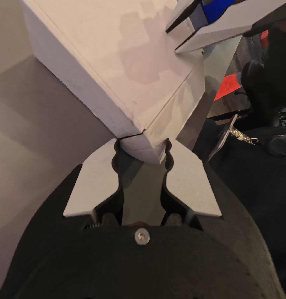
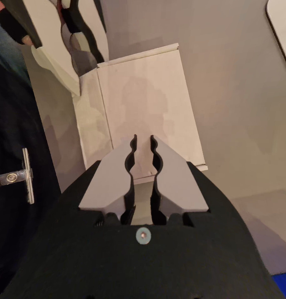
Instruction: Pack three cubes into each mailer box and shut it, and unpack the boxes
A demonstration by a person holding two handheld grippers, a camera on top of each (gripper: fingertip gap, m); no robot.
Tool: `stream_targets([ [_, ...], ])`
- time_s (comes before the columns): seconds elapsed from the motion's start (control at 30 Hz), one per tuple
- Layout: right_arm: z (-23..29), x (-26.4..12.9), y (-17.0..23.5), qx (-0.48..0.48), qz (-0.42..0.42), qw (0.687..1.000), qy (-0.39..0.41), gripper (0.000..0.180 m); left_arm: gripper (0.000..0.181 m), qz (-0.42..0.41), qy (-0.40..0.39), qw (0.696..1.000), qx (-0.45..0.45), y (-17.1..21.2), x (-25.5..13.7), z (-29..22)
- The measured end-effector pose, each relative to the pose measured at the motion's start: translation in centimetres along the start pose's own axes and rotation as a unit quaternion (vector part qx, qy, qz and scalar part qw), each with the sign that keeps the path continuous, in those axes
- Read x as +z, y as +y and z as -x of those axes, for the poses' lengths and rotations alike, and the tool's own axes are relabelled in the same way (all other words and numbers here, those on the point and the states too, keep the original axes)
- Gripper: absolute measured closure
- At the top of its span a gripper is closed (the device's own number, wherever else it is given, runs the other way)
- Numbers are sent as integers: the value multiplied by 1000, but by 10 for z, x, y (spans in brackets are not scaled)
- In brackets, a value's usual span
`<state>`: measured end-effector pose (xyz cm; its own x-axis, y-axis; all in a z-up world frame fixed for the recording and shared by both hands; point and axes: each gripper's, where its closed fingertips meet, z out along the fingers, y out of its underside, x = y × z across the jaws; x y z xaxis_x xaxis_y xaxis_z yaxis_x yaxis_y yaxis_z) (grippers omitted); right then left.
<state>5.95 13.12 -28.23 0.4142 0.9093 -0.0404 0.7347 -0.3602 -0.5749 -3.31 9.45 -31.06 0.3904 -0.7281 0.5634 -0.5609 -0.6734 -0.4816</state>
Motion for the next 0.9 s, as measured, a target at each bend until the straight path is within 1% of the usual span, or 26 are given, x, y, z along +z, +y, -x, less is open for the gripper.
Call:
stream_targets([
  [0.23, 1, 0, 0, -2, -6, 1000, 6, 167, 125, -1, 8, 1000, -4, 5, 4, -9],
  [0.43, 1, 0, 0, 1, -7, 1000, 8, 167, 127, -28, 28, 998, -39, 3, 7, -13],
  [0.63, 2, 0, 1, 8, -16, 1000, 3, 167, 129, -70, 122, 985, -101, 1, 12, -31],
  [0.7, 2, 0, 1, 8, -16, 1000, 4, 168, 129, -75, 91, 989, -85, 2, 13, -28],
  [0.9, 1, 0, 1, 11, -20, 1000, 1, 167, 125, -96, 34, 992, -80, 5, 10, -21],
])
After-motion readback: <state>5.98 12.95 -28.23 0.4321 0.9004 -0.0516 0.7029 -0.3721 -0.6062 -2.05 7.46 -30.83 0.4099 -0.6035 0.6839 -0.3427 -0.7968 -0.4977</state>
